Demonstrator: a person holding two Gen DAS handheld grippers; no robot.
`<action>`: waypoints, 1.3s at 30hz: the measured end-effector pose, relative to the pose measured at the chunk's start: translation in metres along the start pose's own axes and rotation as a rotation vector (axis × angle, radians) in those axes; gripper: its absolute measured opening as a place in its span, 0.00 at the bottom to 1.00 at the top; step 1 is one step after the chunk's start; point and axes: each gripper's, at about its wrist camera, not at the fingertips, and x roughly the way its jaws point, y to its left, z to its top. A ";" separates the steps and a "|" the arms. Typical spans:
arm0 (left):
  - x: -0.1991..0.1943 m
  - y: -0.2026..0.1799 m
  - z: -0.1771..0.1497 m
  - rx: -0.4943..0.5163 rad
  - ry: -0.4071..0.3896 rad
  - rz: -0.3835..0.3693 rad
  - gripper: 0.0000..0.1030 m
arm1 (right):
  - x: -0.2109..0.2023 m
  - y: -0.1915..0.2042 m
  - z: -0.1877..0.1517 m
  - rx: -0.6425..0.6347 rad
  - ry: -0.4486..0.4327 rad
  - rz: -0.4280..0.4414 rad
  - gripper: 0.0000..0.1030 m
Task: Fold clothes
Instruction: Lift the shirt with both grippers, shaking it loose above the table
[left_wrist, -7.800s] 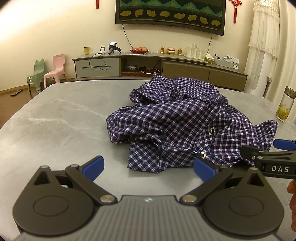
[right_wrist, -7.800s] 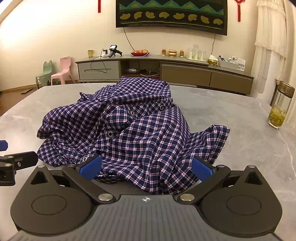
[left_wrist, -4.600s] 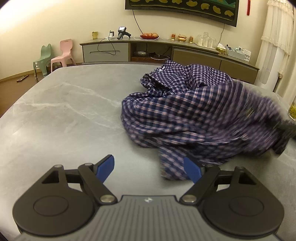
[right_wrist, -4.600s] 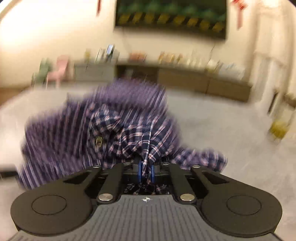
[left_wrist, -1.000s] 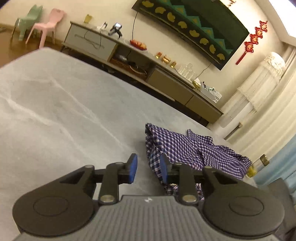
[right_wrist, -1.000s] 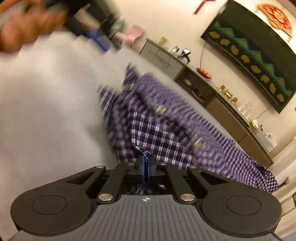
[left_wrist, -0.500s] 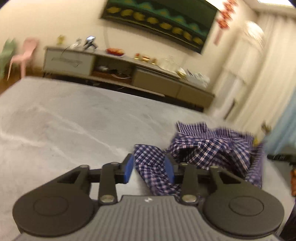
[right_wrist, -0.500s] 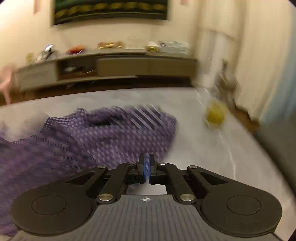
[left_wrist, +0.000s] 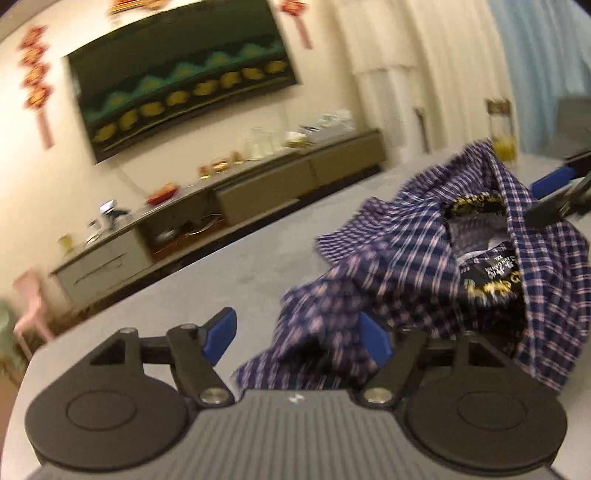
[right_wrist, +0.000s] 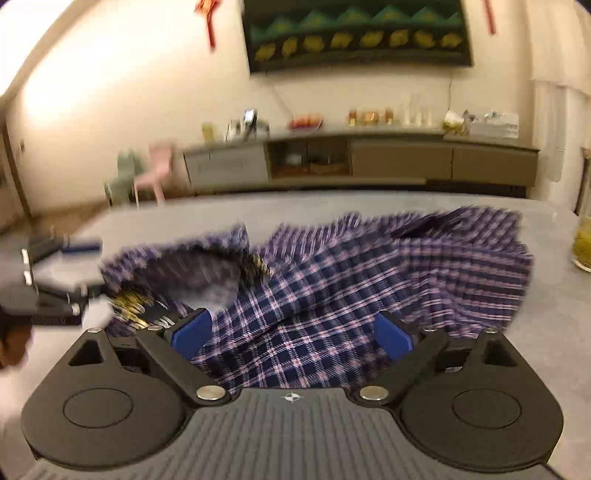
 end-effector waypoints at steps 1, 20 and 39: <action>0.010 -0.005 0.005 0.037 0.011 -0.020 0.71 | -0.005 -0.004 0.001 0.013 -0.010 0.010 0.80; -0.075 0.014 0.058 -0.366 -0.002 -0.158 0.03 | -0.059 -0.050 0.010 0.169 -0.053 0.195 0.47; -0.119 0.064 0.068 -0.538 -0.128 -0.092 0.03 | -0.034 -0.018 -0.018 0.060 0.137 0.167 0.05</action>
